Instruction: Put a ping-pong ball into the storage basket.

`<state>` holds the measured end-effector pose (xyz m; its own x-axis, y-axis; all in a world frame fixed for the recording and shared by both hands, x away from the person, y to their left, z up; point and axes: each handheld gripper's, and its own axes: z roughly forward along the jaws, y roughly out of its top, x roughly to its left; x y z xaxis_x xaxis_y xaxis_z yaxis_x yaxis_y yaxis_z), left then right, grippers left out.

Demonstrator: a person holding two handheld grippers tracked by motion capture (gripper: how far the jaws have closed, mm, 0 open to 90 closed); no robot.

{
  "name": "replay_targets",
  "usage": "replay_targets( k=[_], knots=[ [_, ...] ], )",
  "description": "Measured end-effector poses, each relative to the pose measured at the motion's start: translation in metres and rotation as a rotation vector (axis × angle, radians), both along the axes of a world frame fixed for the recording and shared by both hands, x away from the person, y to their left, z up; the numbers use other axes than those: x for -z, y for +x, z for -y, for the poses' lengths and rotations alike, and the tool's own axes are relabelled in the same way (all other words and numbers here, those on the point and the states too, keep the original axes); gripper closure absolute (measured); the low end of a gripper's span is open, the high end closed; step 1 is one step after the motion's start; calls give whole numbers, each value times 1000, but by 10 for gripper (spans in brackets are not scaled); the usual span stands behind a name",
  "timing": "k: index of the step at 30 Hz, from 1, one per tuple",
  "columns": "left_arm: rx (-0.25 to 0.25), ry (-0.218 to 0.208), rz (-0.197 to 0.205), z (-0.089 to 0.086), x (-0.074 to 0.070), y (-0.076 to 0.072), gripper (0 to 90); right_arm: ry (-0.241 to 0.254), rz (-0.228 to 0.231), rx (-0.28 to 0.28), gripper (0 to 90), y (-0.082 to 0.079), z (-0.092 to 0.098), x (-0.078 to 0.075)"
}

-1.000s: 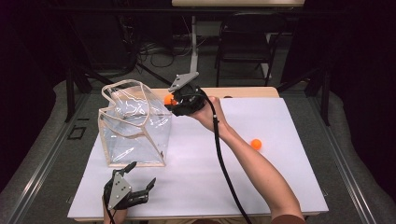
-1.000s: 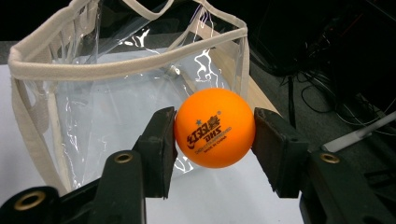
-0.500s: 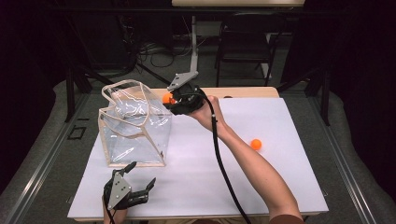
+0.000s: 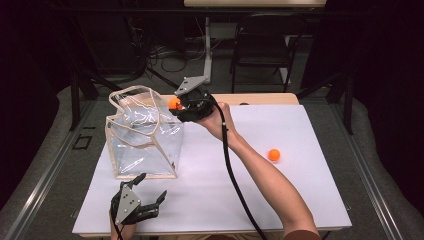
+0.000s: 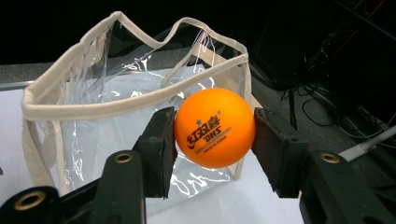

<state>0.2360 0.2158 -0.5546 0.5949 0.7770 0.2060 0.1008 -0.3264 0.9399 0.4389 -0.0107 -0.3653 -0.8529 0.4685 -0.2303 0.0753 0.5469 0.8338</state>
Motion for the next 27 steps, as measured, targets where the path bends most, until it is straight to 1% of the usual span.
replay_targets(
  k=[10,18,27],
  knots=[
    [0,0,2,0,0,0,156,14,4,-5,503,-1,-5,-1],
    [-1,0,3,0,0,0,156,26,9,-9,503,-2,-8,-4],
    [-1,0,3,-1,0,0,156,25,10,-19,504,-3,-14,-6]
  ],
)
